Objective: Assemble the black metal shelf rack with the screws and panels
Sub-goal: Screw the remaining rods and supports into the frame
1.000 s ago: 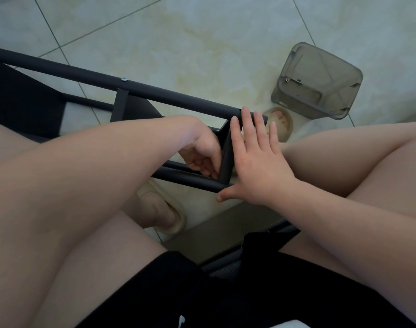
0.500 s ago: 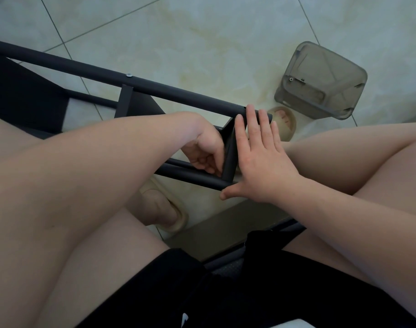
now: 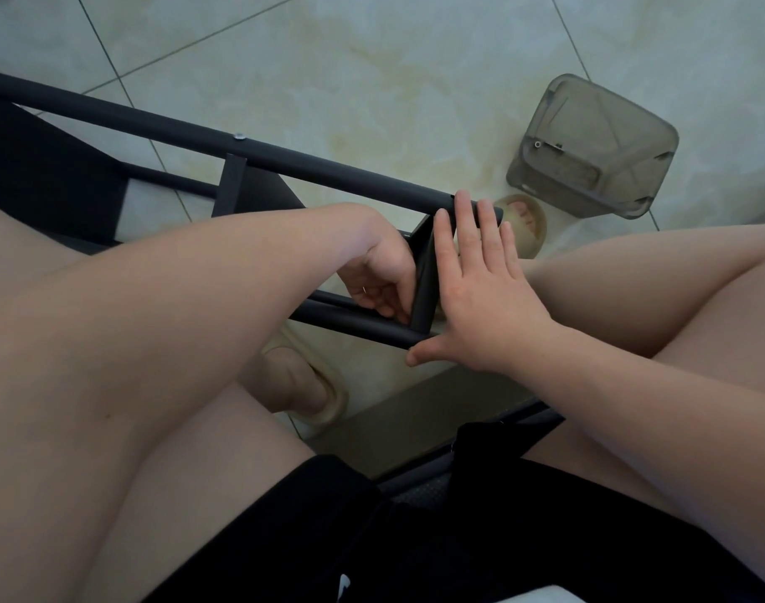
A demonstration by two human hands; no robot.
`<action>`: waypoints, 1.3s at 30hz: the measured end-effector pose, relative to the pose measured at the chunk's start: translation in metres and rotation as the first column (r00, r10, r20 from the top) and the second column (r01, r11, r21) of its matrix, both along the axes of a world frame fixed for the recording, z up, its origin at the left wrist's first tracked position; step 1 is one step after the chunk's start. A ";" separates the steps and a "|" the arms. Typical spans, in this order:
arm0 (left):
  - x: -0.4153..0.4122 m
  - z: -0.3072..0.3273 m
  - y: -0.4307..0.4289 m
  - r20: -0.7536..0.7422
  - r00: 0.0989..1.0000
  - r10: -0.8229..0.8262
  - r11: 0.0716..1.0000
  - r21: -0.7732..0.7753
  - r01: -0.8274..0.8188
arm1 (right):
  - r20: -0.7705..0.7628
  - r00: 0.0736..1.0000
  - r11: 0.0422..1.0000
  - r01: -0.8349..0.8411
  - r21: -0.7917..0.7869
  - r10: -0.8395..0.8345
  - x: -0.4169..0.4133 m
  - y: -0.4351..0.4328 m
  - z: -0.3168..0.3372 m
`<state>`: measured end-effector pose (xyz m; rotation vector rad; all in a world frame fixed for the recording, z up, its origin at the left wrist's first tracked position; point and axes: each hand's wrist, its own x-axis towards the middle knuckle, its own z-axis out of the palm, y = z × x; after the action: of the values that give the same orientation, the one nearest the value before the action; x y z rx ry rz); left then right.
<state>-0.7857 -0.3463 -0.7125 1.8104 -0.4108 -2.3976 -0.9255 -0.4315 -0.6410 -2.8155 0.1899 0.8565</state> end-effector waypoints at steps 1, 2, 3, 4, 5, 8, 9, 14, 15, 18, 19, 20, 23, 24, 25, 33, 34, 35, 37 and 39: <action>0.000 0.000 0.000 -0.003 1.000 -0.006 1.000 0.002 0.006 | 0.001 1.000 1.000 0.000 -0.001 0.000 0.000 0.000 0.000; 0.001 0.000 0.000 -0.006 1.000 -0.011 1.000 0.005 0.011 | 0.002 1.000 1.000 0.000 -0.001 0.000 0.000 0.000 0.000; 0.001 0.000 0.000 -0.009 1.000 -0.011 1.000 0.006 0.011 | 0.002 1.000 1.000 -0.001 -0.002 0.001 0.000 0.000 0.000; 0.001 0.000 0.000 -0.015 1.000 -0.006 1.000 0.007 0.006 | 0.002 1.000 1.000 -0.001 -0.004 0.001 0.000 0.000 0.000; 0.001 0.000 0.000 -0.023 1.000 0.007 1.000 0.006 -0.007 | 0.002 1.000 1.000 0.000 -0.005 0.000 0.000 0.000 0.000; 0.000 0.000 0.001 -0.050 0.997 0.062 0.998 -0.009 -0.063 | 0.001 1.000 1.000 -0.001 -0.007 0.001 0.001 0.000 0.000; 0.000 0.000 0.001 -0.049 0.996 0.074 0.997 -0.015 -0.075 | 0.001 1.000 1.000 -0.001 -0.008 0.001 0.001 0.000 0.001; -0.001 -0.004 0.003 0.017 0.999 0.043 0.999 -0.017 -0.043 | -0.006 1.000 1.000 0.001 -0.004 -0.001 0.000 0.000 0.001; -0.001 -0.004 0.003 0.012 0.999 0.036 0.999 -0.008 -0.036 | -0.006 1.000 1.000 0.003 -0.003 -0.003 0.000 0.000 0.001; 0.002 -0.003 0.003 -0.011 1.000 0.019 1.000 0.009 -0.019 | -0.006 1.000 1.000 0.006 0.004 -0.006 0.001 0.001 0.001; 0.003 -0.003 0.003 -0.015 1.000 0.023 1.000 0.007 -0.023 | -0.007 1.000 1.000 0.004 0.002 -0.004 0.001 0.000 0.001; 0.003 -0.003 0.003 -0.024 0.999 0.034 0.999 0.004 -0.034 | -0.006 1.000 1.000 0.003 -0.002 -0.003 0.001 0.000 0.002; 0.002 -0.002 0.003 -0.064 0.994 0.091 0.996 -0.012 -0.092 | -0.004 1.000 1.000 0.004 -0.001 -0.004 0.001 0.001 0.002; 0.001 -0.001 0.003 -0.067 0.993 0.101 0.995 -0.020 -0.102 | -0.004 1.000 1.000 0.004 0.000 -0.004 0.001 0.001 0.002; 0.000 -0.002 0.003 -0.064 0.993 0.102 0.994 -0.026 -0.104 | -0.005 1.000 1.000 0.004 0.000 -0.004 0.001 0.001 0.002; 0.001 -0.003 0.003 -0.016 0.999 0.033 0.999 0.000 -0.033 | -0.004 1.000 1.000 0.005 -0.007 -0.005 0.001 0.001 0.002; 0.001 -0.003 0.003 -0.018 1.000 0.024 1.000 0.005 -0.024 | -0.005 1.000 1.000 0.006 -0.006 -0.006 0.001 0.001 0.002; 0.002 -0.003 0.003 -0.020 1.000 0.020 1.000 0.009 -0.019 | -0.007 1.000 1.000 0.008 -0.006 -0.008 0.001 0.001 0.002; 0.001 -0.003 0.002 -0.031 0.999 0.029 1.000 0.009 -0.029 | -0.009 1.000 1.000 0.010 -0.003 -0.010 0.001 0.001 0.002; 0.000 -0.003 0.002 -0.047 0.997 0.062 0.998 0.003 -0.062 | -0.007 1.000 1.000 0.012 0.002 -0.012 0.001 0.001 0.001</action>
<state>-0.7858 -0.3440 -0.7157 1.7369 -0.3432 -2.3939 -0.9245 -0.4309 -0.6399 -2.8072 0.2068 0.8642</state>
